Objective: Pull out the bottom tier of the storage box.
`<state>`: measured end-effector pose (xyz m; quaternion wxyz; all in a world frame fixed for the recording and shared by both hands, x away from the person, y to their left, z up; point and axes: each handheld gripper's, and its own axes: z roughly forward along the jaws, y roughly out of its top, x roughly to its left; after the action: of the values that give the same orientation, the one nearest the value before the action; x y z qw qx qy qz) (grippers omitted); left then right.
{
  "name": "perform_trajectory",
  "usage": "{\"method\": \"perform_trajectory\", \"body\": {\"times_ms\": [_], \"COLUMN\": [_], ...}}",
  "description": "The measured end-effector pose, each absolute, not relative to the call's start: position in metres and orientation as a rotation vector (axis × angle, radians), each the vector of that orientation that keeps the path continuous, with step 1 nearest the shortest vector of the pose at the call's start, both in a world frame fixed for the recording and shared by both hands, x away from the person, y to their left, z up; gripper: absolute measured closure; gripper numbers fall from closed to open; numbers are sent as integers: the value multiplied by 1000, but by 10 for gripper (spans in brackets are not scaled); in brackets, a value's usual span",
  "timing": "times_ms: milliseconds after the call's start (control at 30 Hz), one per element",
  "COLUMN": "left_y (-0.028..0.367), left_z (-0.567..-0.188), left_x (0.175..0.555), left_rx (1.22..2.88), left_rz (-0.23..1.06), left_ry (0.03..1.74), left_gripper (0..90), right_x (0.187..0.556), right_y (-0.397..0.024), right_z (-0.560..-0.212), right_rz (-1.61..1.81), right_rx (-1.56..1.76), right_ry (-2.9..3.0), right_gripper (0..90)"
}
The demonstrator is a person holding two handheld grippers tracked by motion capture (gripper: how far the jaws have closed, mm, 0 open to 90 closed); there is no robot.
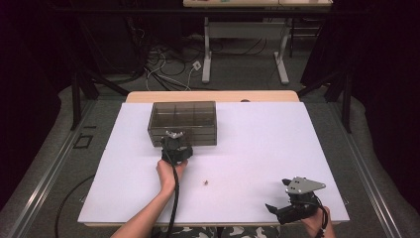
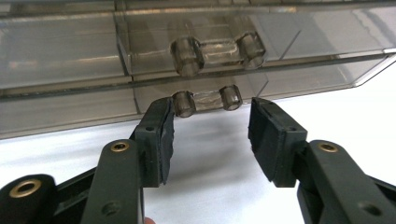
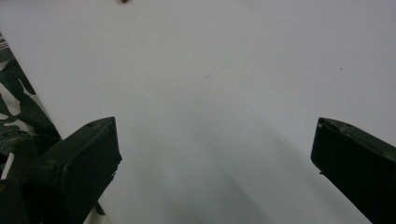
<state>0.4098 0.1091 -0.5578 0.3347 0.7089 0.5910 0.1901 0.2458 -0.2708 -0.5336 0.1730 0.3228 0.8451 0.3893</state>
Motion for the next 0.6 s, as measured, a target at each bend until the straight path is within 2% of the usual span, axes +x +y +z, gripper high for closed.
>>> {"method": "perform_trajectory", "body": {"times_ms": [200, 600], "left_y": [110, 110], "left_z": [-561, -561], "left_x": [411, 411], "left_rx": [1832, 1832], "left_rz": [479, 483], "left_ry": [1558, 1556], "left_gripper": [538, 530], "right_x": [245, 245], "right_y": [-271, -270], "right_z": [-533, -533], "right_rz": [1106, 1105], "right_rx": [912, 909], "right_ry": [2391, 2394], "right_gripper": [4, 4]}}
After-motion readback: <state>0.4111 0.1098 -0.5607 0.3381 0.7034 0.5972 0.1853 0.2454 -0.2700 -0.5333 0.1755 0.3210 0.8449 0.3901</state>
